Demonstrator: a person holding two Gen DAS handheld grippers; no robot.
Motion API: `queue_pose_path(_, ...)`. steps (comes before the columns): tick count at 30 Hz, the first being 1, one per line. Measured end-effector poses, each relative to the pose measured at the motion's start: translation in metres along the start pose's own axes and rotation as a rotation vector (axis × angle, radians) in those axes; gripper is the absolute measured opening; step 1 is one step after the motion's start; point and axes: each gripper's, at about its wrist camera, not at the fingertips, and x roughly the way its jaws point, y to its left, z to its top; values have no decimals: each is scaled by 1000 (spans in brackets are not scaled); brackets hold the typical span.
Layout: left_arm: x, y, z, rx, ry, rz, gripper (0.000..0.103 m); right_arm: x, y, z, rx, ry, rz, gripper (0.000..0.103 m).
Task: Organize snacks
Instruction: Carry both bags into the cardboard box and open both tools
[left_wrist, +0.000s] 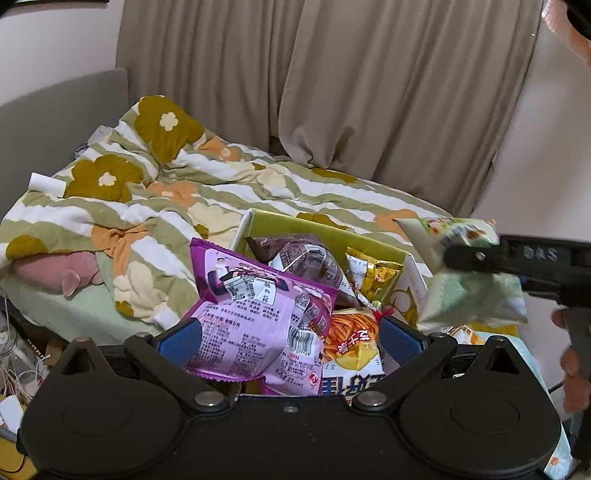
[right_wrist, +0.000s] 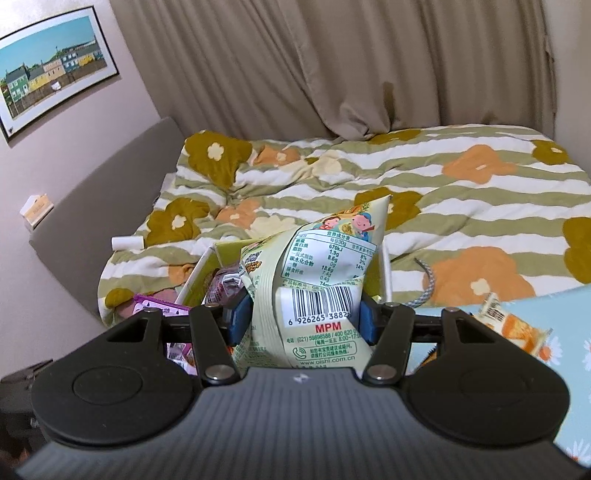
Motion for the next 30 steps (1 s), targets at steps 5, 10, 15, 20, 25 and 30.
queue_pose_path(5,-2,-3,-1,-4,-3,11,103,23,3,8,-13,4,25,91)
queue_pose_path(10,0,-8,-8,8,7,11,103,31,2,2,-10,-23,31,103)
queue_pose_path(15,2,-12,-16,16,31,-6,103,23,0,-16,-43,-32,33,103)
queue_pose_path(20,-4,-18,-17,52,23,-22,103,9,0,-24,-48,-49,12,103)
queue_pose_path(25,-9,-26,-18,99,13,-57,103,-19,-1,-30,-42,-89,-46,103)
queue_pose_path(30,-14,-40,-23,144,4,-112,103,-51,-13,-33,-7,-127,-107,103)
